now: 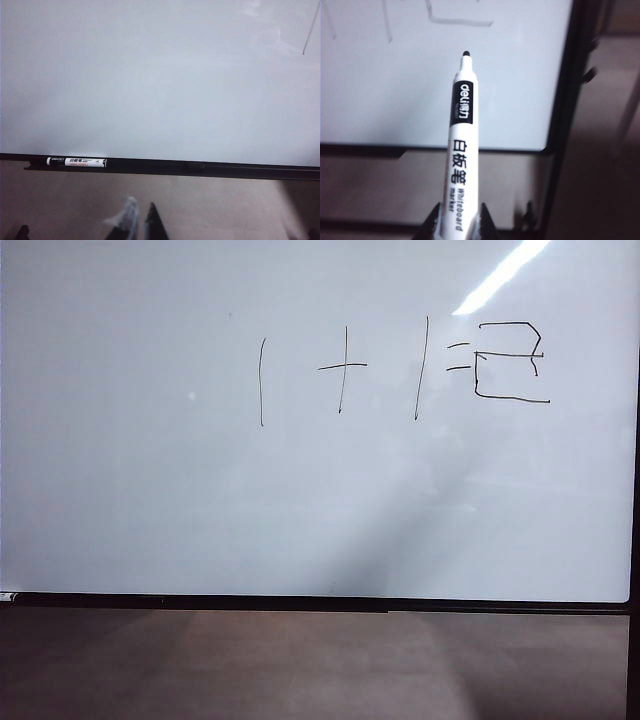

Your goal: Reach to the right to find the marker pen, pick it up, and write the answer to the math problem on the whiteboard.

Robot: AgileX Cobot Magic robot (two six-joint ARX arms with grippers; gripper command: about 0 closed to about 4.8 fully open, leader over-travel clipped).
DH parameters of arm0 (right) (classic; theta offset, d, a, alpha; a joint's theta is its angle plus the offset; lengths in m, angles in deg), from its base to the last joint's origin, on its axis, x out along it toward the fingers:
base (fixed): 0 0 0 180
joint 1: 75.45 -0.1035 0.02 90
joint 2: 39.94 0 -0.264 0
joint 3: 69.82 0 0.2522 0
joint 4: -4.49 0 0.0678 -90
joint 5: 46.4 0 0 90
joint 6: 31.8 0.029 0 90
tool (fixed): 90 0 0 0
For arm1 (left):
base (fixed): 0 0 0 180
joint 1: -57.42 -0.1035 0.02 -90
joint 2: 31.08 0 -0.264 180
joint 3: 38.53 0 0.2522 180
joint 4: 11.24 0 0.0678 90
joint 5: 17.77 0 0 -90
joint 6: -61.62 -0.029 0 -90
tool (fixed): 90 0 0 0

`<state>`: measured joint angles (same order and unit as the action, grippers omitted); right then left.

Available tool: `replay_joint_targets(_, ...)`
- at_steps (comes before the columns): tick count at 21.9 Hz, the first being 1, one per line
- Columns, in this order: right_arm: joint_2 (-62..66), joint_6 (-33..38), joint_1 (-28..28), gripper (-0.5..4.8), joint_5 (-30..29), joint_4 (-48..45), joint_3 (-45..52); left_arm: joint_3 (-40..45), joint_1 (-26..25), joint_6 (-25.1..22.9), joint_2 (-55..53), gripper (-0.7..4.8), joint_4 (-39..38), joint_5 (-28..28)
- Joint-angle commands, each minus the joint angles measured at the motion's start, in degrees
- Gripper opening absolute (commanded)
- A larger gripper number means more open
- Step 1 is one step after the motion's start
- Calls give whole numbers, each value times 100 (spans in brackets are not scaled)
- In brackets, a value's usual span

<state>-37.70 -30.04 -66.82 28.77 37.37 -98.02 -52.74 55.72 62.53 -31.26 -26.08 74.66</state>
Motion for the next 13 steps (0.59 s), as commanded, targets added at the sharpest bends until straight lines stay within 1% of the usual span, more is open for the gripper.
replay_joint_targets(1, -186, 4, 85, -6, 140, -319, 337, -4, -2, -4, -4, 27, 72, 20)
replay_joint_targets(5, -192, 13, -22, -5, 197, -584, 695, -4, -2, -4, -4, 27, 72, 22)
replay_joint_targets(7, -212, 15, -175, -6, 343, -885, 933, -4, -2, -4, -4, 28, 70, 20)
replay_joint_targets(10, -212, 13, -404, -6, 341, -1311, 1235, -4, -2, -4, -4, 27, 70, 20)
replay_joint_targets(13, -212, 15, -612, -6, 505, -1523, 1421, -4, -2, -4, -4, 27, 72, 20)
